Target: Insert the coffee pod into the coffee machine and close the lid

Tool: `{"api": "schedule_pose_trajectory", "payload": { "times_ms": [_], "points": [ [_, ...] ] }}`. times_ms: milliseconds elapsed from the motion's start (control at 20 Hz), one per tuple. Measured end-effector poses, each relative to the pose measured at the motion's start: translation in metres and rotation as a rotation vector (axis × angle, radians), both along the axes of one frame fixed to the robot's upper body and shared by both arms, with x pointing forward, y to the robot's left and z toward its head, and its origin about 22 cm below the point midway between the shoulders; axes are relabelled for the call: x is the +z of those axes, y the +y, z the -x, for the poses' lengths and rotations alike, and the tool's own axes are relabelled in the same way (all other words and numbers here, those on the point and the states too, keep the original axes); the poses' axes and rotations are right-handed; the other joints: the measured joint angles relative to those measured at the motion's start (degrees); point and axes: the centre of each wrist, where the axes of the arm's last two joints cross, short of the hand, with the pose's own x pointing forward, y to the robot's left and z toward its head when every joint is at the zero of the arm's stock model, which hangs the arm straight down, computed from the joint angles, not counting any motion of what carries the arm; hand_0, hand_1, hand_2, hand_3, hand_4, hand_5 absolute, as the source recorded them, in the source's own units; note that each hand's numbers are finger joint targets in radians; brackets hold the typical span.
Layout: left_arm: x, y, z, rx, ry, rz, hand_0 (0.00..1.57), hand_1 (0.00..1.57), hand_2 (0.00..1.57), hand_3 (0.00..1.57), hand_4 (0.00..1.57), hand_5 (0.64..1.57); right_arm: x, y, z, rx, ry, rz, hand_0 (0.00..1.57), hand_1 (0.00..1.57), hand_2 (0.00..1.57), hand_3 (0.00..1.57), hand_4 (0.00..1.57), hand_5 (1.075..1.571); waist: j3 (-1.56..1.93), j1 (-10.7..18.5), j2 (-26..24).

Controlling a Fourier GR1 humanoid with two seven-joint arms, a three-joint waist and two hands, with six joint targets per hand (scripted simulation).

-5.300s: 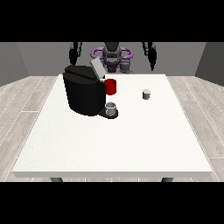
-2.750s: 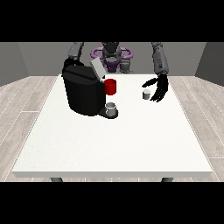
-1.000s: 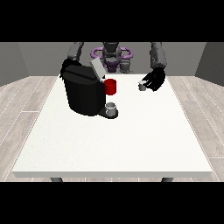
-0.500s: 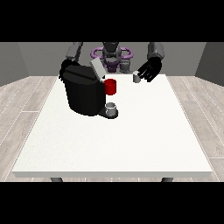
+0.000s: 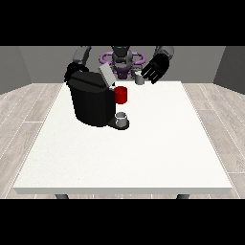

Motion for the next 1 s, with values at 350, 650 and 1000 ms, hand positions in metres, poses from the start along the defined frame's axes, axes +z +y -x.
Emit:
{"api": "schedule_pose_trajectory", "payload": {
  "times_ms": [350, 650, 1000],
  "points": [
    [0.034, -0.007, -0.007, 0.017, -0.038, 0.015, 1.28, 1.28, 1.33, 1.27, 0.52, 1.571, 0.020, 0.011, -0.006, 0.025, -0.045, 0.017, 0.00, 0.00, 0.00, 0.00, 0.51, 1.571, -0.01, -2.65, 2.01],
    [0.047, -0.010, -0.009, 0.032, -0.070, 0.000, 1.28, 1.28, 1.30, 1.24, 0.49, 1.571, 0.034, 0.011, -0.009, 0.016, -0.067, 0.027, 0.00, 0.00, 0.00, 0.00, 0.54, 1.571, 0.00, -4.15, 3.47],
    [0.056, -0.020, -0.012, 0.023, -0.071, -0.006, 1.33, 1.33, 1.34, 1.23, 0.50, 1.571, 0.034, 0.002, -0.009, -0.010, -0.098, 0.032, 0.00, 0.00, 0.00, 0.00, 0.53, 1.571, 0.00, -4.29, 5.09]
  ]
}}
